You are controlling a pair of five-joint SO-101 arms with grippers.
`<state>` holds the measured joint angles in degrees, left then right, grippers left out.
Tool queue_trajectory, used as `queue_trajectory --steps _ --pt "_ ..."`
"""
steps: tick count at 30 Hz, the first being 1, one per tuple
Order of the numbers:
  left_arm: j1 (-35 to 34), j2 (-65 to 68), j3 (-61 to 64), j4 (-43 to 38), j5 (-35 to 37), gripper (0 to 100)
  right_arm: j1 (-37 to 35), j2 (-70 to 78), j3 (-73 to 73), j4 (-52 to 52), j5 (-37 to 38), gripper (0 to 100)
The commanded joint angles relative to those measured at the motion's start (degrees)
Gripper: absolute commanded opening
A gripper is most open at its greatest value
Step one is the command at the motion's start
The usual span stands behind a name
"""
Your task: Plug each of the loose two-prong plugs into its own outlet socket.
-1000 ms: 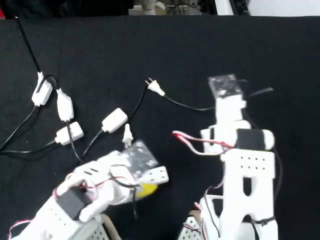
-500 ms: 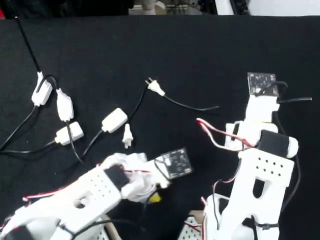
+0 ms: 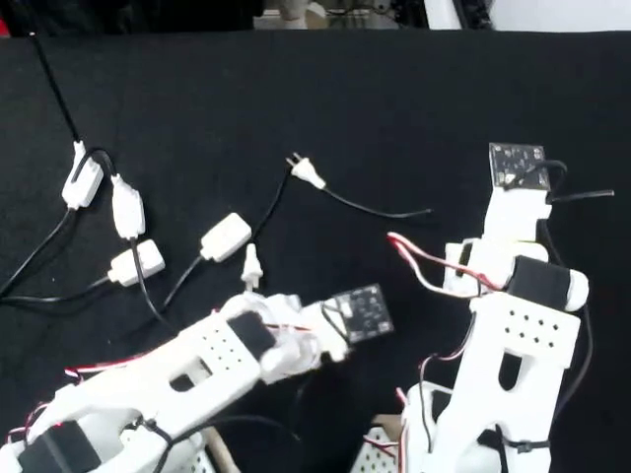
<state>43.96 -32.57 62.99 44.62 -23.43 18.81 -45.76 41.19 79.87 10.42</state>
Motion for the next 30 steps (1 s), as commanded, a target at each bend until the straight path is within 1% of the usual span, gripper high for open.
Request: queue_trajectory --steps 1,6,13,16,19,24,26,30 --pt "-4.3 -2.7 -2.7 -1.0 4.7 7 0.9 -0.2 -3.0 -1.0 0.0 1.2" --pt "-9.5 -3.3 -3.8 -4.0 8.7 7 0.7 -0.2 -3.0 -1.0 0.0 1.2" --pt "-9.9 -3.3 -3.8 -4.0 9.0 8 0.7 -0.2 -2.9 -1.0 0.0 1.2" --pt "-9.8 -3.3 -4.4 -1.6 8.6 8 0.7 -0.2 -2.9 -1.0 0.0 1.2" --pt "-7.9 -3.3 -3.8 1.1 6.3 15 0.7 -0.2 -2.9 -1.0 0.0 1.2" --pt "0.2 -4.0 -1.7 4.5 0.7 27 0.7 -0.2 -2.9 -1.0 0.1 1.2" --pt "-0.4 -4.0 -2.2 4.9 -1.1 29 0.7 -0.2 -2.9 -1.0 0.1 1.2" --pt "-6.3 -4.0 -5.4 4.9 -3.3 32 0.7 -0.2 -2.9 -0.6 1.7 1.2"
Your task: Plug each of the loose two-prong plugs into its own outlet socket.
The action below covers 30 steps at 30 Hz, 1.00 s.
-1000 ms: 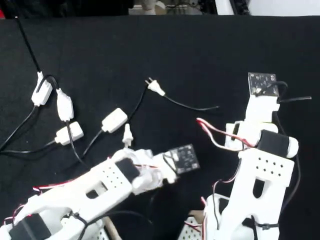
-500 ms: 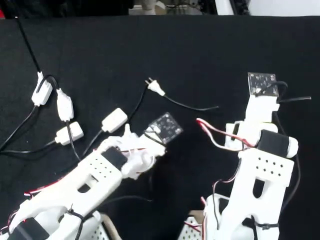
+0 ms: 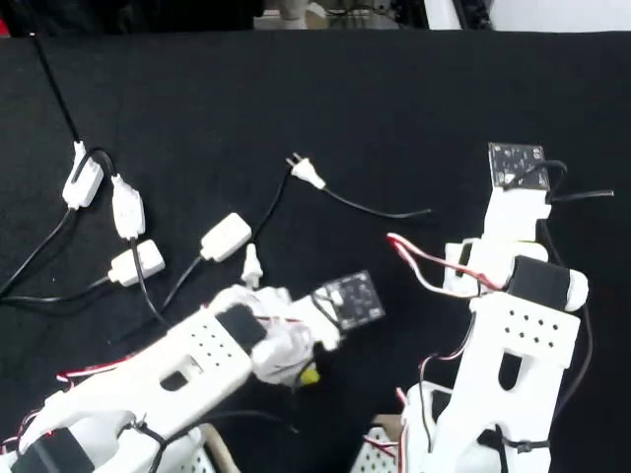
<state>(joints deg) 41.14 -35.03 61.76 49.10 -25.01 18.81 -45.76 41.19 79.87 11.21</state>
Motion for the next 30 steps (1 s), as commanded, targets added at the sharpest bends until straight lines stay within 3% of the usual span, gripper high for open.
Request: queue_trajectory --steps 1,5,10,16,22,30 --pt "-5.3 -1.5 -5.1 0.4 -2.4 33 0.7 -0.2 -2.9 -0.6 1.0 1.2" --pt "-10.0 -0.9 -8.3 -0.6 -6.6 33 0.7 -0.2 -2.9 -0.6 1.0 1.2" --pt "-9.4 1.2 -7.2 -6.6 -7.0 32 0.7 -0.2 -2.9 -0.7 1.2 1.2" --pt "-5.8 15.3 -7.6 -7.2 -7.1 32 0.6 -0.2 -2.8 -0.8 1.1 1.2" --pt "-5.8 26.7 -16.7 -3.3 -7.1 32 0.7 -0.2 -1.8 -1.0 1.2 1.2" --pt "-1.2 24.9 -15.0 0.0 -9.3 6 1.0 -0.2 -1.7 -1.0 1.2 1.2"
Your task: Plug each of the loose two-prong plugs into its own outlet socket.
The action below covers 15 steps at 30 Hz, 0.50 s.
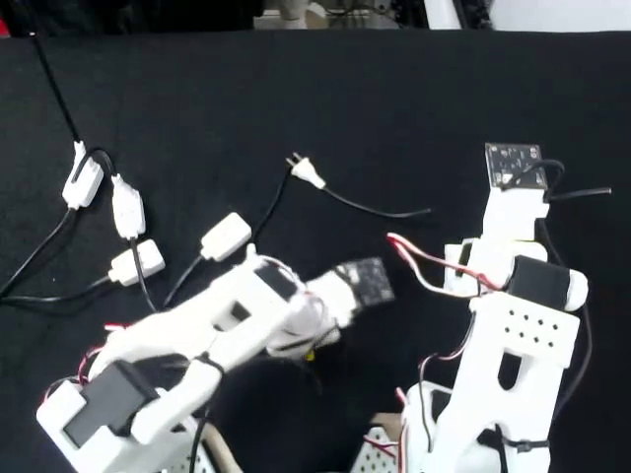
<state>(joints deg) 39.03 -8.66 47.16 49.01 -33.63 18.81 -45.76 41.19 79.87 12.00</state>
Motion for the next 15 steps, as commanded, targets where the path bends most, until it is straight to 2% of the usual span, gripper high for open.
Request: queue_trajectory --steps 1,5,10,15 --pt "1.1 -2.4 -0.1 0.0 0.1 4 1.0 -0.2 -1.7 -1.0 0.4 1.2" --pt "0.5 -6.4 0.5 0.0 2.2 3 1.0 -0.2 -1.7 -1.0 0.4 1.2" --pt "-4.3 -10.3 -0.2 -1.1 4.4 4 1.0 -0.2 -1.8 -1.0 0.4 1.2" --pt "-8.9 -9.1 -0.3 -9.2 9.5 6 0.9 -0.2 -1.8 -1.0 0.4 1.2"
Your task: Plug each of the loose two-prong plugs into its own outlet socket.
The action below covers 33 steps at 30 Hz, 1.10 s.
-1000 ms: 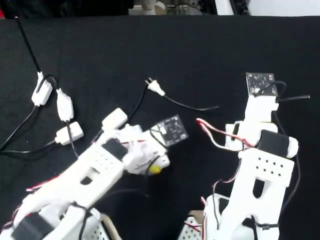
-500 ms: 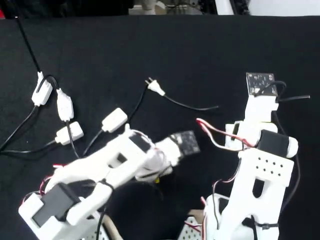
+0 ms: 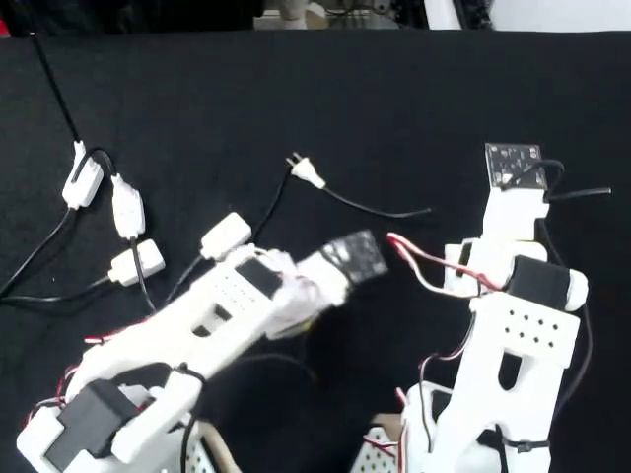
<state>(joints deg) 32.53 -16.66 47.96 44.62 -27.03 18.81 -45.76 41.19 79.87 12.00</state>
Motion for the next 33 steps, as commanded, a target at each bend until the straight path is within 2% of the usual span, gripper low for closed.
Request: queue_trajectory --steps 1,7,12,18,24,33 --pt "-2.7 0.1 -1.1 -6.3 4.2 7 0.9 -0.2 -1.8 -1.0 0.4 1.2" --pt "-2.9 10.8 -5.7 -10.1 12.1 12 1.1 -0.2 -1.9 -1.0 0.4 1.2" --pt "-2.9 15.8 -12.5 -2.8 12.5 12 1.1 -0.2 -1.8 -0.9 0.4 1.2" --pt "-3.6 16.0 -15.5 2.1 12.9 13 1.1 -0.2 -1.7 -0.9 0.4 1.2" --pt "-3.6 16.0 -15.3 2.4 14.2 32 1.0 -0.2 -1.7 -0.9 0.4 1.2" --pt "-3.6 11.6 -13.1 2.7 14.4 31 0.7 -0.2 -1.6 -0.9 0.5 1.2"
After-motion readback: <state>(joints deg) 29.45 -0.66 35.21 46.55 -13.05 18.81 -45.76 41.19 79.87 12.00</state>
